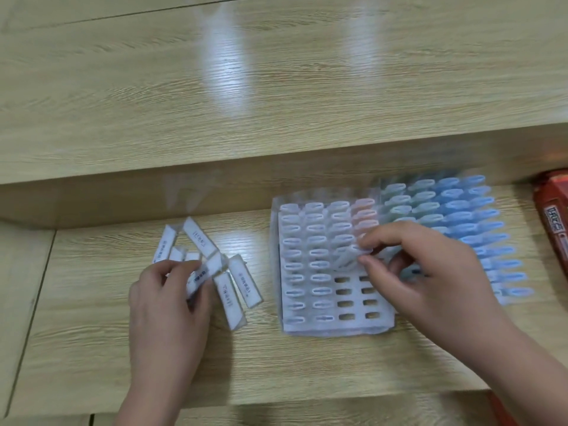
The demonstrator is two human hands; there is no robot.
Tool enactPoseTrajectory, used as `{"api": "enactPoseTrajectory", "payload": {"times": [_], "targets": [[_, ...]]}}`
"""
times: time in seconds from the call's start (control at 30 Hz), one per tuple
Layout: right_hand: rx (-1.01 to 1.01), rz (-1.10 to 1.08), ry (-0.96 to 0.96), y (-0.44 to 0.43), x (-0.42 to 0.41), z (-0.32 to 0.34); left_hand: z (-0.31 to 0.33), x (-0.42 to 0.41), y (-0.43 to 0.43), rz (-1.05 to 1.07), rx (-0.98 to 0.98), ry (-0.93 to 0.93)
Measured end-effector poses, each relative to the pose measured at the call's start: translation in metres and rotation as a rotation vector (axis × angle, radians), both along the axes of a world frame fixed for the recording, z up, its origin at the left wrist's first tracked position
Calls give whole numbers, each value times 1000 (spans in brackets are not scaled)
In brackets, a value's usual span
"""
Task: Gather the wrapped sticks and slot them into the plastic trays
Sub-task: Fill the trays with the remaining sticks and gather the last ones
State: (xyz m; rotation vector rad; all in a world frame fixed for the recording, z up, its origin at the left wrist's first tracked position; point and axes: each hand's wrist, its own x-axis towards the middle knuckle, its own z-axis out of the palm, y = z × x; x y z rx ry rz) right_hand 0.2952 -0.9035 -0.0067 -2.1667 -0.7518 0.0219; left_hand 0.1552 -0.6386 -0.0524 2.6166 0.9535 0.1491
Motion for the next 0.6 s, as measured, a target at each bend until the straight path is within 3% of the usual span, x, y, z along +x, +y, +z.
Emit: {"api": "enactPoseTrajectory", "payload": {"times": [0.2, 0.6], "targets": [[-62, -7, -54, 0, -8, -1, 25, 13, -39, -161, -148, -243], [-166, 5, -218, 1, -6, -9, 24, 13, -39, -178, -270, -242]]}}
